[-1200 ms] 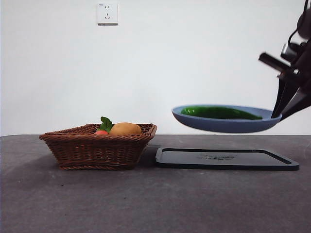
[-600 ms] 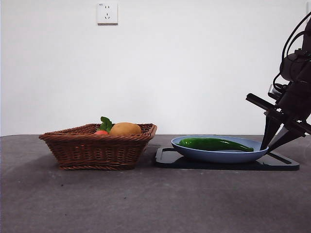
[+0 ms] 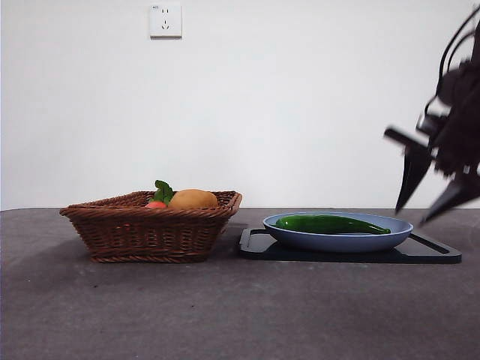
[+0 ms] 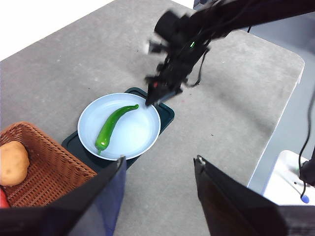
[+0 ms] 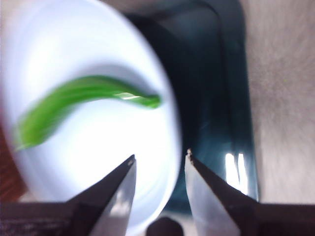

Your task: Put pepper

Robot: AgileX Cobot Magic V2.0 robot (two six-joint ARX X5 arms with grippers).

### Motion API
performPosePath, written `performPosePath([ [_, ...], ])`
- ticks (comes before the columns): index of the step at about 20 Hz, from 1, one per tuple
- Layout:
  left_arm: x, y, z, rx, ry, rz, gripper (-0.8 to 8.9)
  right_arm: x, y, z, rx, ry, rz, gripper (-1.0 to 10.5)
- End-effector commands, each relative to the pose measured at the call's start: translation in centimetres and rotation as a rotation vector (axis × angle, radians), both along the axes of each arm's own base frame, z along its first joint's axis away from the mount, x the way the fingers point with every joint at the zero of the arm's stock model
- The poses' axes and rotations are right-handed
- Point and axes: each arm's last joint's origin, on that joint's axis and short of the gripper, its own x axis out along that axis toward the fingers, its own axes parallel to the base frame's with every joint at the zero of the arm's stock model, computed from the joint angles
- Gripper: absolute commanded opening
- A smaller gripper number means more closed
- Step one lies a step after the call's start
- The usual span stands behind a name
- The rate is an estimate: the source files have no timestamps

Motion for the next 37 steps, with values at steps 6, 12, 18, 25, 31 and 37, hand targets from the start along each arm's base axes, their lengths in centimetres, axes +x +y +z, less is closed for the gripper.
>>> performPosePath([
  [6,-0.1,-0.2,0.3,0.005,0.003,-0.008,2.45,-9.2,1.4,12.4,-0.082,-0.241,0.221,1.8],
  [12,-0.2,-0.1,0.0,0.026,0.025,-0.009,2.43,-19.3,4.0,17.8,-0.084,-0.359,0.409,1.5],
  [18,-0.5,0.2,-0.5,0.070,0.074,-0.009,-0.01,-24.3,4.5,18.9,-0.092,-0.399,0.575,0.1],
  [25,-0.4,0.1,-0.4,0.057,0.062,-0.009,0.08,-24.5,4.5,19.0,-0.081,-0.390,0.543,0.1],
  [31,-0.4,0.1,-0.3,0.053,0.057,-0.009,0.08,-24.5,4.5,19.0,-0.080,-0.391,0.544,0.1],
  [37,0.2,0.5,0.2,0.068,-0.035,0.085,0.08,-24.5,4.5,19.0,-0.081,-0.391,0.543,0.1],
])
